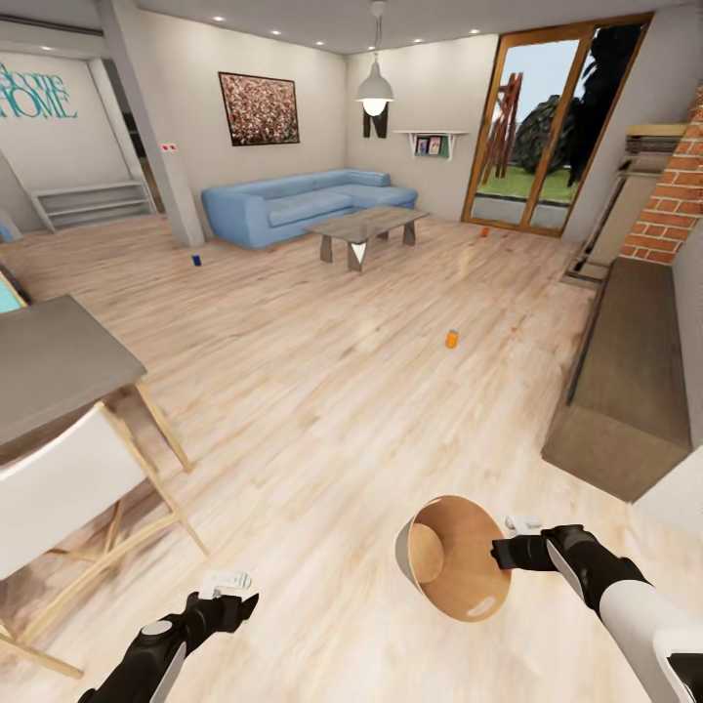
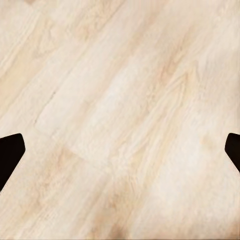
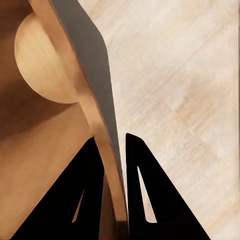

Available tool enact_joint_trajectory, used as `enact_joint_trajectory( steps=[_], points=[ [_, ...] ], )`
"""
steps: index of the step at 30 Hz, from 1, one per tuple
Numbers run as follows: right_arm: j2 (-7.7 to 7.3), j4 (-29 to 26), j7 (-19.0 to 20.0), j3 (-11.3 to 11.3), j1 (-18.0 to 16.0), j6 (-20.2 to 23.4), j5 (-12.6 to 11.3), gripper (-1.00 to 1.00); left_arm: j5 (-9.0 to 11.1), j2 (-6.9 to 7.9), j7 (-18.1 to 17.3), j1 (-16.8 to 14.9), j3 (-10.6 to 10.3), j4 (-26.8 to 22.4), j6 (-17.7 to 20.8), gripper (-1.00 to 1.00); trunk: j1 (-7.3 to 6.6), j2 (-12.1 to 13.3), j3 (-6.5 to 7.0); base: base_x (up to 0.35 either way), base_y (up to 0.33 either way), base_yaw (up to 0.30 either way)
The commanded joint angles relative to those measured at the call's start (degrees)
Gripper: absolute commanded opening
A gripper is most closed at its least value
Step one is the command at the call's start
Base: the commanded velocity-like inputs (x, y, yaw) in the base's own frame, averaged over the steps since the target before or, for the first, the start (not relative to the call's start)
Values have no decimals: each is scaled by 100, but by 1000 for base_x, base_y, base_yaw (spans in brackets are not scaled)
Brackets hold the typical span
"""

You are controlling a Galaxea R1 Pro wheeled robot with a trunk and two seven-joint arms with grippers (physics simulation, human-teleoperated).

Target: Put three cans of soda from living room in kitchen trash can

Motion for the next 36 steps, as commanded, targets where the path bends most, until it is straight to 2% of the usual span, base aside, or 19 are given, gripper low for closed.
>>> enact_joint_trajectory(
  steps=[1, 11, 36],
  points=[
    [2, -6, 27, -32, -3, 24, -103, -100, 0, -1, 0, 0, 0, 1, 0, 100, 0, 0, 1, 323, 0, -86],
    [2, -6, 32, -30, -3, 23, -107, -100, 0, -2, 0, 0, 0, 1, 0, 100, 0, 0, 1, 323, 0, -39],
    [2, -6, 34, -39, -3, 23, -107, -100, 0, -7, 9, 0, 1, 7, -9, 100, 0, 0, 38, 323, 0, -218]
  ],
)
